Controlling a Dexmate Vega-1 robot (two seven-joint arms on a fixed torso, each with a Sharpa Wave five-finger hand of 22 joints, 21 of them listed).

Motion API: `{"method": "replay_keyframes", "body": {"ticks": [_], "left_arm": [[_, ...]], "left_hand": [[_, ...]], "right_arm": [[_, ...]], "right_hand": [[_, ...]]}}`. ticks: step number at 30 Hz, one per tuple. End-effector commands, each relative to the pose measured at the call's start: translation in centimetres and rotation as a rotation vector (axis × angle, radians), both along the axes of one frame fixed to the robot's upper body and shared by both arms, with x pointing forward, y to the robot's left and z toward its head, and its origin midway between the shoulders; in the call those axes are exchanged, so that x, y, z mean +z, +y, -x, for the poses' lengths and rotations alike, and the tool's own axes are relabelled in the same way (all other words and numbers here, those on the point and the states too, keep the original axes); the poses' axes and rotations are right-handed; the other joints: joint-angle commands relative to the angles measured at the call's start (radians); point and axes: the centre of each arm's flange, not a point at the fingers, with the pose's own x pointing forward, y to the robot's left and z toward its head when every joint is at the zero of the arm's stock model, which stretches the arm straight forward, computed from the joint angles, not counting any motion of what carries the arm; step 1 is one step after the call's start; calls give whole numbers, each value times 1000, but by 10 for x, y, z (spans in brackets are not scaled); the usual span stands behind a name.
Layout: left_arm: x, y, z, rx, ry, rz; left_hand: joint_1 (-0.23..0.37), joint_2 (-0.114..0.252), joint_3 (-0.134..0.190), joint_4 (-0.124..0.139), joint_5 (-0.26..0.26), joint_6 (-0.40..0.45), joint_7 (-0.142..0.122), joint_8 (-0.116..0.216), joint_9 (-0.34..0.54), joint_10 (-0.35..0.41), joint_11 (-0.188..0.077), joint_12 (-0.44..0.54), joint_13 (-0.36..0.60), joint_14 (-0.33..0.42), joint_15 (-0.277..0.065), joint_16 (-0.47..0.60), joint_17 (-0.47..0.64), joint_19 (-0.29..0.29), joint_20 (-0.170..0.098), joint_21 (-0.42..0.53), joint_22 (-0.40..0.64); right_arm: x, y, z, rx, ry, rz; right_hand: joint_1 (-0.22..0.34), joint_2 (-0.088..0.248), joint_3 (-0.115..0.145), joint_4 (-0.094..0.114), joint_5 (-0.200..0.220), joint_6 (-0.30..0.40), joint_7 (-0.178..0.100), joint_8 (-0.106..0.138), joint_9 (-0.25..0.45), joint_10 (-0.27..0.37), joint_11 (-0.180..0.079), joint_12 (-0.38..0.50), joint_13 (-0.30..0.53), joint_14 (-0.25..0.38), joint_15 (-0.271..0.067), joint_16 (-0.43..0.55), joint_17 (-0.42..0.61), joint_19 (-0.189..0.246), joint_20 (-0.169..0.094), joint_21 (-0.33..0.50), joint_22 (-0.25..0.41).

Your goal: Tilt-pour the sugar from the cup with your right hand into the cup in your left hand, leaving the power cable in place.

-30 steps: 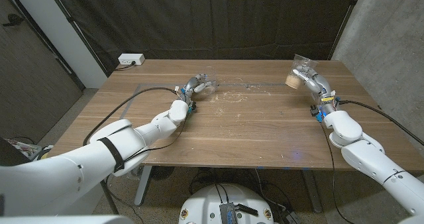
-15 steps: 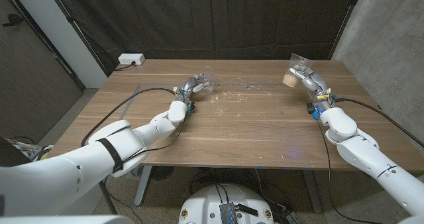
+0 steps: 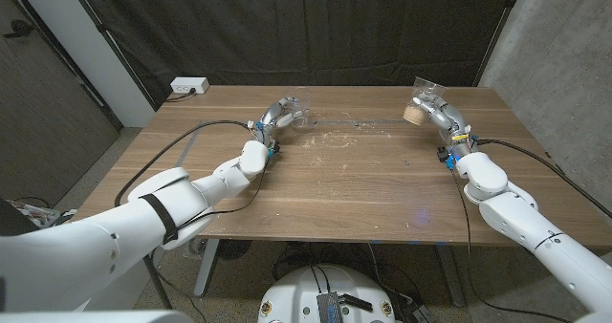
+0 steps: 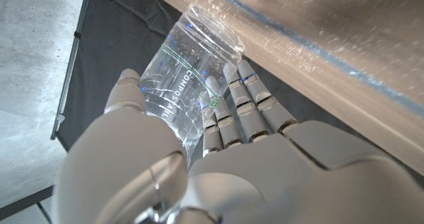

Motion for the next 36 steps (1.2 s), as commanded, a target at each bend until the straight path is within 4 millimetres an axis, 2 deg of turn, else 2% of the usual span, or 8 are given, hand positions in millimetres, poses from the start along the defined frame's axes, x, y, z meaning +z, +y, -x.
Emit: {"method": "replay_keyframes", "body": {"ticks": [1, 4, 17, 29, 36], "left_arm": [[9, -5, 13, -87, -67, 46], [7, -7, 18, -129, -82, 74], [1, 0, 32, -215, -120, 124], [-2, 2, 39, -231, -156, 126], [-4, -6, 50, -225, -217, 209]], "left_hand": [[6, 8, -2, 2, -2, 12, 3, 8, 4, 10, 1, 8, 7, 12, -99, 7, 5, 11, -31, 5, 4], [6, 10, -4, 4, -4, 16, 6, 11, 6, 12, 6, 11, 10, 14, -98, 7, 7, 11, -30, 6, 4], [7, 12, -9, 9, -11, 24, 8, 17, 13, 13, 5, 19, 20, 24, -98, 8, 14, 14, -25, 10, 6], [9, 16, -12, 13, -17, 33, 9, 23, 18, 24, 5, 28, 27, 35, -95, 10, 19, 13, -19, 12, 8], [13, 26, -10, 17, -20, 52, 17, 32, 21, 32, 14, 35, 32, 50, -93, 14, 22, 21, -14, 19, 12]], "right_arm": [[6, 15, -19, 29, 12, 21], [8, 20, -23, 25, 1, 31], [13, 44, -26, -76, -98, 133], [11, 53, -22, -154, -158, 196], [7, 57, -25, -162, -156, 232]], "right_hand": [[-1, 0, 1, -3, 2, 5, 0, -4, 6, 8, -1, -3, 3, 7, -148, 2, 5, 2, -26, 7, 2], [2, -2, 1, -6, 2, 8, 8, -4, 6, 13, 6, -1, 6, 10, -142, 7, 7, 9, -19, 11, 1], [4, -4, -3, -7, 1, 10, 5, -5, 8, 18, 6, -2, 9, 17, -149, 13, 4, 11, -16, 16, -2], [4, -3, -7, -6, 2, 14, 2, -4, 12, 29, 3, -3, 5, 22, -156, 18, 0, 11, -16, 19, -5], [-1, -4, -10, -2, 1, 12, -1, -5, 14, 25, 2, -7, 4, 21, -156, 16, -4, 5, -15, 18, -8]]}}
